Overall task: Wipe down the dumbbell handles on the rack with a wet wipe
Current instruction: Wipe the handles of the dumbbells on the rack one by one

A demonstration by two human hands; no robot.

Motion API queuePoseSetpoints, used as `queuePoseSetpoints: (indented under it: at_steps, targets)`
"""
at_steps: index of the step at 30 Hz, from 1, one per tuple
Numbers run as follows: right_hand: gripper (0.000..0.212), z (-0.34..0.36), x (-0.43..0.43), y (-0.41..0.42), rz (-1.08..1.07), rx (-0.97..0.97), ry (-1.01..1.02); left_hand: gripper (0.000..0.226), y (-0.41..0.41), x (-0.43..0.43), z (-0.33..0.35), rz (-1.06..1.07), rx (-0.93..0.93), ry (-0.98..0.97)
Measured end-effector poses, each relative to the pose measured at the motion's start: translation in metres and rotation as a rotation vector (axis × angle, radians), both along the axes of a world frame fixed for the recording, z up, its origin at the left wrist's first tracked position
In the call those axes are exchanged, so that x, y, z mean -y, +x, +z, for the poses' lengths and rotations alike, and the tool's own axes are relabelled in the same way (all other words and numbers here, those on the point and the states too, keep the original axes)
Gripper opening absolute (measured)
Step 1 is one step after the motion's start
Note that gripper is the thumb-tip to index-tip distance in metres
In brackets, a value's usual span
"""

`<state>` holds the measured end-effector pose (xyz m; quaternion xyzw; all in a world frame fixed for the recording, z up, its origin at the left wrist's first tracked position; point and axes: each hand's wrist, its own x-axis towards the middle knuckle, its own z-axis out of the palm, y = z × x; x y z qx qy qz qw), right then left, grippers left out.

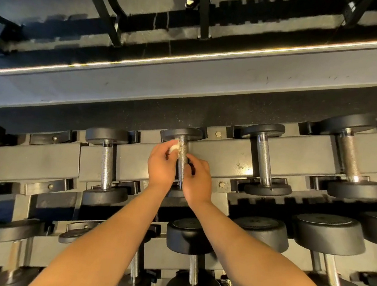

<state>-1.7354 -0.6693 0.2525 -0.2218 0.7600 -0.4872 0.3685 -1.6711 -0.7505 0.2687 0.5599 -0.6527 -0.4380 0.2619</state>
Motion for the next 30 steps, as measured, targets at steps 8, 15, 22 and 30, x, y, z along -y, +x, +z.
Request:
queuePoseSetpoints:
  at_steps: [8, 15, 22, 30]
  targets:
    - [0.03, -0.005, -0.001, 0.0, -0.064, -0.036, -0.009, 0.024, 0.009, -0.005, -0.007, -0.164, 0.064, 0.011]
    - [0.028, -0.007, -0.003, -0.002, -0.056, 0.06, -0.003, 0.022, 0.033, -0.041, -0.011, -0.084, 0.019, 0.232]
    - [0.028, 0.0, -0.018, -0.011, -0.024, 0.261, 0.065, 0.03, 0.028, -0.034, -0.003, -0.039, 0.058, 0.367]
    - [0.029, 0.015, -0.032, -0.011, 0.04, 0.255, 0.098, 0.016, 0.024, -0.043, 0.008, -0.08, 0.182, 0.358]
